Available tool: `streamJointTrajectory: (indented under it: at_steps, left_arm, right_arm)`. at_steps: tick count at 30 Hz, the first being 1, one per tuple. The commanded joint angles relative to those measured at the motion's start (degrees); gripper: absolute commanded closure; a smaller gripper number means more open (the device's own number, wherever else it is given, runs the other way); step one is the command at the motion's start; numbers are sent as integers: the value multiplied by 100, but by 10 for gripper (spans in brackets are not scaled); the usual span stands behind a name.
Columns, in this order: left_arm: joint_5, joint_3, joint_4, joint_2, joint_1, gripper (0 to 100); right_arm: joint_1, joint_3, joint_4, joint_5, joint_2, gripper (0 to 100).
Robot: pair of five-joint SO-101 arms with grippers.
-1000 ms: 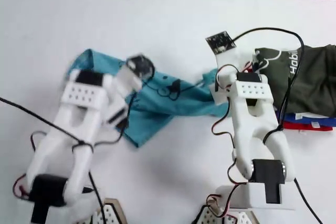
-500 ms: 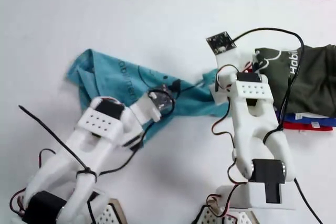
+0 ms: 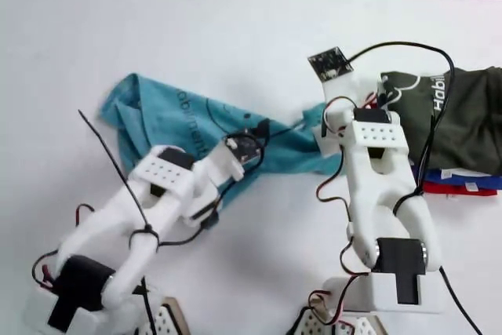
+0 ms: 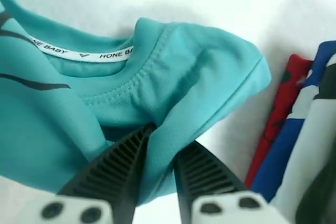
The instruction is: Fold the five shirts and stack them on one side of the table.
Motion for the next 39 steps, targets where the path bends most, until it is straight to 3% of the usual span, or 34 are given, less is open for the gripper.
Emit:
streamJointTrajectory:
  at_steps: [1,13,32,39]
  left_arm:
    - [26,-84,-105,26,44,779]
    - [431,-673,-18,79,176,779]
    - [396,-171,-396,114,158,779]
    - [396,-690,-316,1125,132,935]
  right_arm:
    - [75,-26,-40,-26,4,978]
    - [75,-26,-66,-26,4,978]
    - [66,-26,-66,-26,4,978]
    - [75,-26,-40,-26,4,978]
